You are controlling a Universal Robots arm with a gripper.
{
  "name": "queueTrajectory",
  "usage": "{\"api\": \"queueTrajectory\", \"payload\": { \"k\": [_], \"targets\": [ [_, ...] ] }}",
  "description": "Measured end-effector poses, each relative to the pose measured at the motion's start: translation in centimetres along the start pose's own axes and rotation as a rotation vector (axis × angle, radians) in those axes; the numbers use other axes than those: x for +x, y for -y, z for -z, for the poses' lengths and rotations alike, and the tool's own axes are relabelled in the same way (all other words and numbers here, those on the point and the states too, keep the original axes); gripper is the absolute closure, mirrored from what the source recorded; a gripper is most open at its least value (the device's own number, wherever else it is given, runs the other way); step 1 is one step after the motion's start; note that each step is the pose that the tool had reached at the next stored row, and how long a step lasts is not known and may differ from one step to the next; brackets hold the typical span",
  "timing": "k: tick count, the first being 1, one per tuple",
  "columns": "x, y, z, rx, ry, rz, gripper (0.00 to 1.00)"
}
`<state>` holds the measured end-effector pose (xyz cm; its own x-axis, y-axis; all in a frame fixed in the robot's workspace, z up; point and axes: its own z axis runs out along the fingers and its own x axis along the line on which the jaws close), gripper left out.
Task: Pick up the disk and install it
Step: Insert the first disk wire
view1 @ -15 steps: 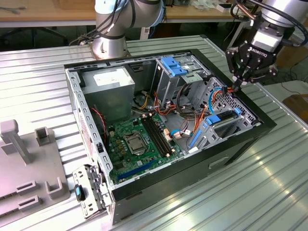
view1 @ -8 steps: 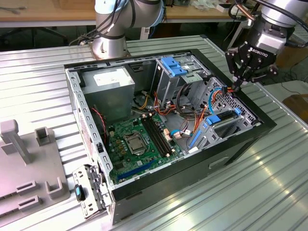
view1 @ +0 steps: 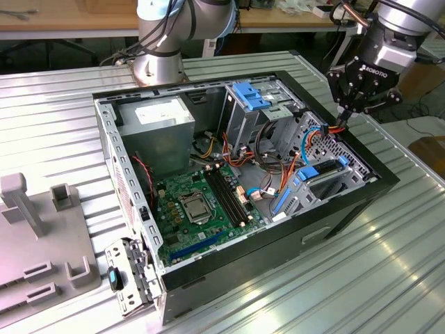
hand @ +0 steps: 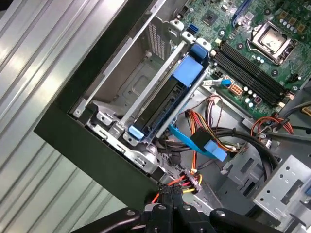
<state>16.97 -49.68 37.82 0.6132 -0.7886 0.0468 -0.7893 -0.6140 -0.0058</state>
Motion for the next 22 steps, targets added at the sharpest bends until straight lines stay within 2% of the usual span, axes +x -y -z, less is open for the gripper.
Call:
{"api": "queueTrajectory", "payload": {
  "k": [2, 10, 13, 22],
  "targets": [
    [0.19, 0.65, -0.01, 0.0003, 0.0001, 0.009, 0.89],
    [0.26, 0.82, -0.04, 0.0094, 0.0013, 0.199, 0.89],
    [0.32, 0.95, -0.05, 0.0105, 0.0014, 0.223, 0.89],
    [0.31, 1.07, -0.13, 0.0180, 0.0022, 0.385, 0.89]
  ]
}}
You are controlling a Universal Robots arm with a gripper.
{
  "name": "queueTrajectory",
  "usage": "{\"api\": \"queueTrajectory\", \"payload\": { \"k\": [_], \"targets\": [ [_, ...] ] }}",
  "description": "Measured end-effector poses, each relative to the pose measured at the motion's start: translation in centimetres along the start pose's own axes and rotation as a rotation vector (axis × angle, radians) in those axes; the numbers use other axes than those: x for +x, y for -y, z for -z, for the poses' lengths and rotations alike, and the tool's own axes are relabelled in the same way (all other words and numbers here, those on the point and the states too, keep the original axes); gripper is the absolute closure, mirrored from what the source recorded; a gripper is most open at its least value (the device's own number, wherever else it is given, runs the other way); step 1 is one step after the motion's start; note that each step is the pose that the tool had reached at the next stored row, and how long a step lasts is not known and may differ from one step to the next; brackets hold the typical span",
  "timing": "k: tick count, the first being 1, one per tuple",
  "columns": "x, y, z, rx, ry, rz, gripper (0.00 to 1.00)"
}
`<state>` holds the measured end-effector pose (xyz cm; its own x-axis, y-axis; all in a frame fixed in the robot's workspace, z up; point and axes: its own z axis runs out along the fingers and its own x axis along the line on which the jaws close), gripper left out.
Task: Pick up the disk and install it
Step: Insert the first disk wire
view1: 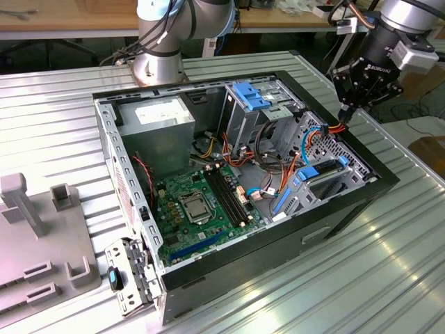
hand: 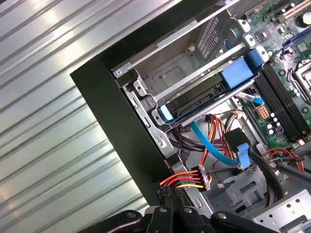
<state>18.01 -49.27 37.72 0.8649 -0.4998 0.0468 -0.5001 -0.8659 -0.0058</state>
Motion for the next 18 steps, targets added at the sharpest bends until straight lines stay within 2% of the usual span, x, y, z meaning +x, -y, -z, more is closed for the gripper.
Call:
{"api": "queueTrajectory", "payload": {
  "k": [7, 9, 10, 11, 14, 15, 18],
  "targets": [
    [0.09, 0.05, -0.04, 0.0066, 0.0008, 0.139, 0.89],
    [0.09, 0.05, -0.07, 0.0102, 0.0014, 0.213, 0.89],
    [0.09, 0.05, -0.08, 0.0114, 0.0014, 0.241, 0.82],
    [0.10, 0.05, -0.10, 0.0127, 0.0016, 0.269, 0.81],
    [0.29, 0.17, -0.22, 0.0141, 0.0018, 0.297, 0.75],
    [0.31, 0.18, -0.38, 0.0144, 0.0015, 0.304, 0.69],
    [0.56, -0.26, -0.60, 0.0208, -0.0070, 0.345, 0.69]
  ]
}}
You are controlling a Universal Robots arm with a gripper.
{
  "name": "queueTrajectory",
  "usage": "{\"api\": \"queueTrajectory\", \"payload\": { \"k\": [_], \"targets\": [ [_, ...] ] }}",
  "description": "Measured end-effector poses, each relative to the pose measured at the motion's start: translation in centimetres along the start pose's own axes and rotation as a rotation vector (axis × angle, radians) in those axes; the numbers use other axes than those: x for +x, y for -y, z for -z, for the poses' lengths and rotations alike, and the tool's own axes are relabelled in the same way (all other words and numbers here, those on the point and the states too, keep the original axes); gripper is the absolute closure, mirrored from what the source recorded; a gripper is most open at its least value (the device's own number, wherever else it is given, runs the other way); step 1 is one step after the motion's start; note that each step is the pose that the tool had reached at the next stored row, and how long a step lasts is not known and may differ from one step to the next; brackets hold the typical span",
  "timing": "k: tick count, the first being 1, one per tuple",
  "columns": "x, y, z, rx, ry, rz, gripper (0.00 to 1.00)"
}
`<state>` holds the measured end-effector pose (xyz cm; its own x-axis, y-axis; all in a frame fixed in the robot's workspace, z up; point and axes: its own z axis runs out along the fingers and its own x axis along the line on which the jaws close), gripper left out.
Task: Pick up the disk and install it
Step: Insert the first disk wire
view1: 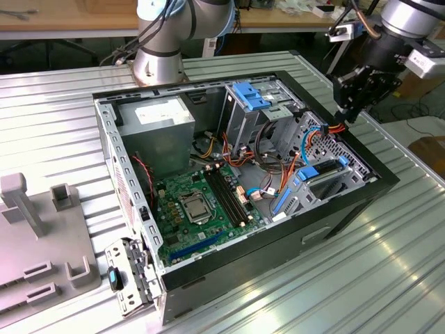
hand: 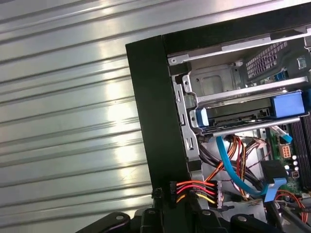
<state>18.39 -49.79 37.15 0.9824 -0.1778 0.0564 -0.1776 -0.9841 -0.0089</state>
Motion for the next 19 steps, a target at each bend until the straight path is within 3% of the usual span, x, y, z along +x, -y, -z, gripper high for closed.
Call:
{"api": "queueTrajectory", "payload": {
  "k": [2, 12, 14, 19],
  "targets": [
    [0.07, -0.45, -0.05, 0.0017, -0.0042, 0.012, 0.69],
    [-0.06, -0.50, -0.53, 0.0084, -0.0031, 0.003, 0.70],
    [-0.06, -0.51, -0.53, 0.0082, -0.0032, 0.003, 0.83],
    [-0.06, -0.51, -0.55, 0.0083, -0.0031, 0.003, 0.84]
  ]
}}
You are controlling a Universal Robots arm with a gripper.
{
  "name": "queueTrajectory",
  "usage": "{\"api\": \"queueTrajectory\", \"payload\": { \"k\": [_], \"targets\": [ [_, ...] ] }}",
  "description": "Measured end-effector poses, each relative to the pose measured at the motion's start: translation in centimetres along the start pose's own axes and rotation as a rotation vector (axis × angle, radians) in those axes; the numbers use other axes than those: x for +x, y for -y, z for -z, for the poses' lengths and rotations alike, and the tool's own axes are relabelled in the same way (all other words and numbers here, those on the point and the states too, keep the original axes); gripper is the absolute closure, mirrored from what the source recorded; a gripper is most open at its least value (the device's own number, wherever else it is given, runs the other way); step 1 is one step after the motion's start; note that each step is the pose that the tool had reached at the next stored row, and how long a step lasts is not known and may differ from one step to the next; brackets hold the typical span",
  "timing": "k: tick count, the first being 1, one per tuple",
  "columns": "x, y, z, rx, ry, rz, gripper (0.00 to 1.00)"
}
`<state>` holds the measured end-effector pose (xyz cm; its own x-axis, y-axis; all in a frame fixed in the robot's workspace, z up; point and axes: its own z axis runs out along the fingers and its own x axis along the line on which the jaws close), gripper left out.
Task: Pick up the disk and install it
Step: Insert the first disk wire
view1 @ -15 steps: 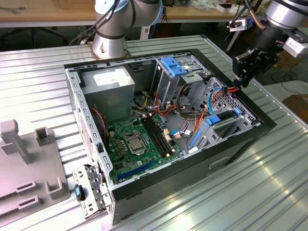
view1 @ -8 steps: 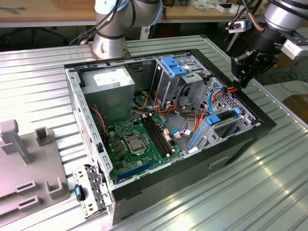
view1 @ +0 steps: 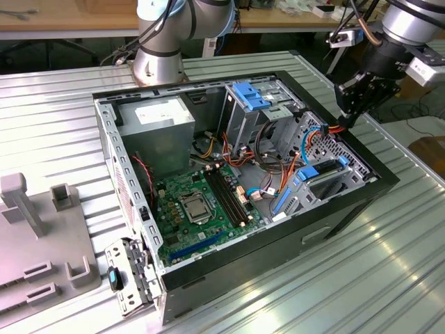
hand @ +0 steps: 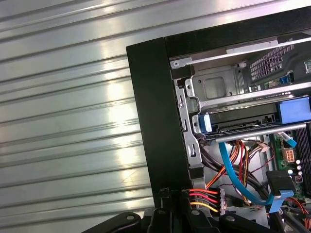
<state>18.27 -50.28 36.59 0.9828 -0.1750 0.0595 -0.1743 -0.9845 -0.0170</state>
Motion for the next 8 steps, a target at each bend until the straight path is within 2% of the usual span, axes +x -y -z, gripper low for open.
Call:
{"api": "queueTrajectory", "payload": {
  "k": [8],
  "targets": [
    [0.01, -0.07, 0.31, -0.0037, -0.0011, -0.062, 0.84]
  ]
}}
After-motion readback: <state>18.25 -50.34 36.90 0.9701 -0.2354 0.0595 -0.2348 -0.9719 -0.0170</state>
